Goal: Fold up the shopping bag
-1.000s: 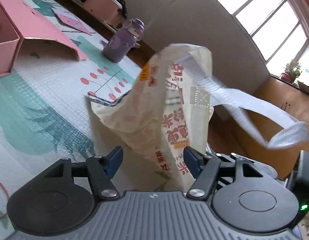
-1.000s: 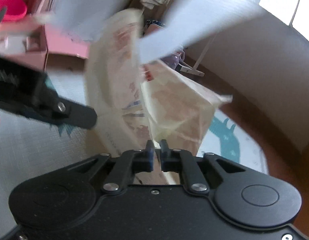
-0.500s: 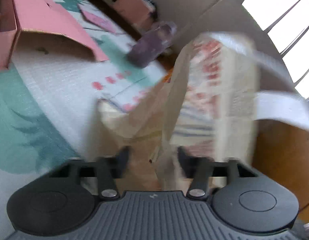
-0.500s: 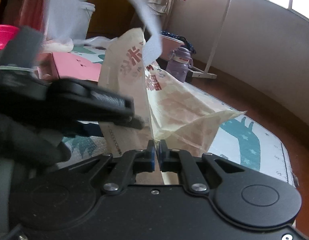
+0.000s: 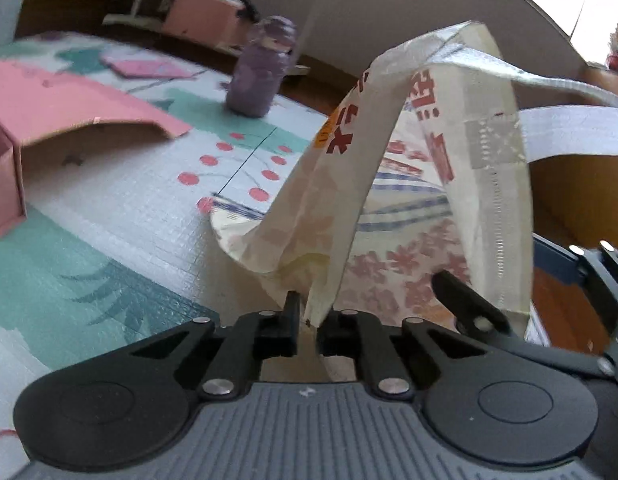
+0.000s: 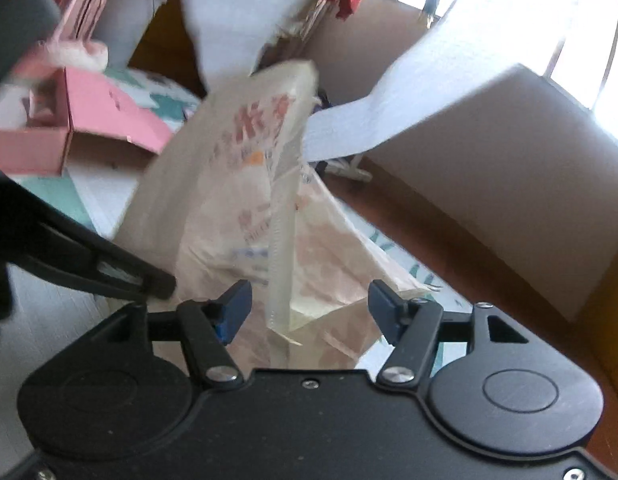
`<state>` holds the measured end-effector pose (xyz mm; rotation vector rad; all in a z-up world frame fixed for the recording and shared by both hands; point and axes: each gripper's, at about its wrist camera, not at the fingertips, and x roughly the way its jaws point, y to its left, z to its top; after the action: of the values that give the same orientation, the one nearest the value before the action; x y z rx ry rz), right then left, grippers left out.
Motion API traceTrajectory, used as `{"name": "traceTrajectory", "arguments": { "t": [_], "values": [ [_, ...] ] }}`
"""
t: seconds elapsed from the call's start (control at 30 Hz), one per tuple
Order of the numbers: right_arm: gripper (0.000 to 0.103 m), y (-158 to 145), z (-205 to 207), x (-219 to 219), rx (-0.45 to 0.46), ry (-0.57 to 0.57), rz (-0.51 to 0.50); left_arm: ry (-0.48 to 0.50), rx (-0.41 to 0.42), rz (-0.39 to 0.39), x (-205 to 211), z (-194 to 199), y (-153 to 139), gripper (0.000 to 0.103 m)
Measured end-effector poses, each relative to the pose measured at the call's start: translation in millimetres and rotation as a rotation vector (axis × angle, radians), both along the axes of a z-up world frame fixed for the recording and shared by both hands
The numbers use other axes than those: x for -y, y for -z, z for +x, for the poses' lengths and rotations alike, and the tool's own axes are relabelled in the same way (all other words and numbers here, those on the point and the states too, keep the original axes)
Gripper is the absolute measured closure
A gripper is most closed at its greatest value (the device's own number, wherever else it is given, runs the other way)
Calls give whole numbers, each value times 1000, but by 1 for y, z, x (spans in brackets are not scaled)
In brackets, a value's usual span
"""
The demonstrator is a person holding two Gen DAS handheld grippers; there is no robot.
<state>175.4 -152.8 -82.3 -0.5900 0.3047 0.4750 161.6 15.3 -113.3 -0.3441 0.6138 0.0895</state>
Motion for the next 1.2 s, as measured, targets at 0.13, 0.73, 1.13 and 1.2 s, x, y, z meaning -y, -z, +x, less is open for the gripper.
{"name": "traceTrajectory", "arguments": {
  "t": [0.13, 0.73, 1.13, 1.2],
  "values": [
    [85, -16, 16, 30, -37, 111, 86, -134, -51, 44, -33, -18, 1, 94],
    [98, -25, 6, 37, -159, -73, 107, -33, -20, 514, -25, -31, -17, 38],
    [94, -8, 21, 36, -177, 20, 42, -127, -75, 613, -19, -31, -8, 90],
    [62, -11, 23, 43, -162, 55, 51, -109, -106, 570, -7, -34, -6, 90]
  ]
}}
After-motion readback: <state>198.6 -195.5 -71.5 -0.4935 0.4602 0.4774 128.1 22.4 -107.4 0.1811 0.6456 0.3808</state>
